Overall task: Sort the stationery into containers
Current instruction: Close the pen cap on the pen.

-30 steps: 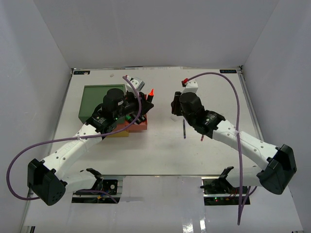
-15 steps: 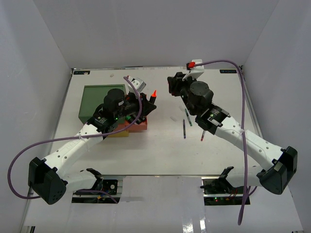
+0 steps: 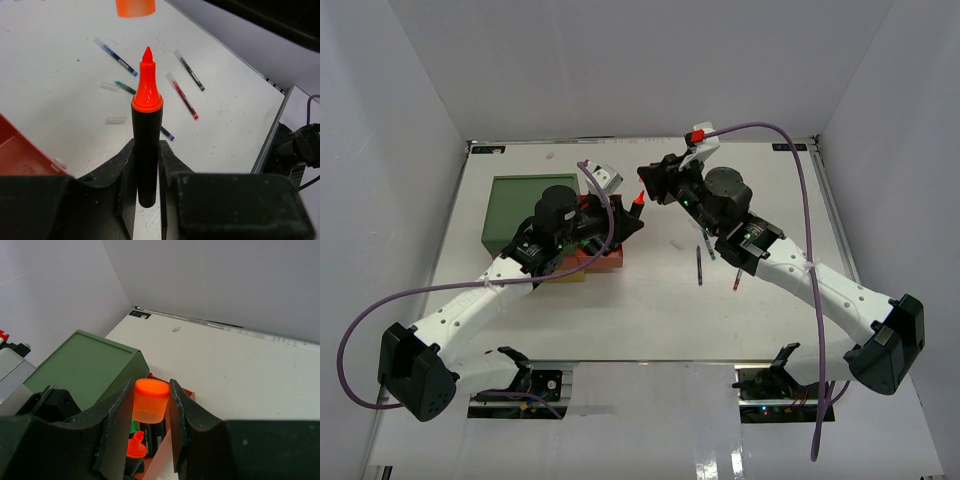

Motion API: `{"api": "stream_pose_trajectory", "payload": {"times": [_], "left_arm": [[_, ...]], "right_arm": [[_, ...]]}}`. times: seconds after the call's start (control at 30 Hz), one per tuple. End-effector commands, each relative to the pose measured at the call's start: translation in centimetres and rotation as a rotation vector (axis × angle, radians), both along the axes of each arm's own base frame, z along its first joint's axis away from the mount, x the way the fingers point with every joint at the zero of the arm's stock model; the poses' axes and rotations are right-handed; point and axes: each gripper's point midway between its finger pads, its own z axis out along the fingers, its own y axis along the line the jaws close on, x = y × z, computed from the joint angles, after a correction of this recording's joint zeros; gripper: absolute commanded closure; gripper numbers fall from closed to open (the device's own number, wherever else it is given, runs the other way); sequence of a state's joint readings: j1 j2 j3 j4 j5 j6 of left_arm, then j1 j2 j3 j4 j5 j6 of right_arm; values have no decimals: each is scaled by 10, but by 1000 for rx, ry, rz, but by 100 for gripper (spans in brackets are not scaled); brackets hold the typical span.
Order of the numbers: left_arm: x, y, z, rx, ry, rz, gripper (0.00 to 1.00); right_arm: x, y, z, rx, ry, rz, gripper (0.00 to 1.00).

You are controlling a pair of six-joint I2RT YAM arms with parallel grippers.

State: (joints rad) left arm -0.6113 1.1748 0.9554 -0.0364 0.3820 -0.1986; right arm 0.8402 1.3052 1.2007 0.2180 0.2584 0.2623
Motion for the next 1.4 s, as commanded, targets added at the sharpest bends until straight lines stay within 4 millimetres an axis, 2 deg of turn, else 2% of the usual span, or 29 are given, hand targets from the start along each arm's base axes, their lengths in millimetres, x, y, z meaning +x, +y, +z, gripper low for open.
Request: {"api": "stream_pose_trajectory", "payload": {"times": [0.0, 0.2, 0.23, 0.67, 1.03, 1.37], "left_arm": [[-3, 1, 12, -22, -49, -15, 100], [-5, 2, 11, -25, -41, -14, 100], [-3, 2, 18, -43, -67, -8, 100], [-4, 5, 24, -73, -86, 13, 100], [-4, 6, 26, -82, -88, 19, 100], [-6, 1, 22, -74, -72, -8, 100]], "right_arm": [[-7, 8, 35, 91, -64, 44, 92], [-8, 14, 26, 80, -47, 55, 92], [-9, 13, 25, 80, -47, 58, 92], [-9, 3, 14, 62, -48, 17, 92], [-17, 14, 7, 74, -31, 73, 92], [-9, -1, 31, 72, -91, -5, 92]]}}
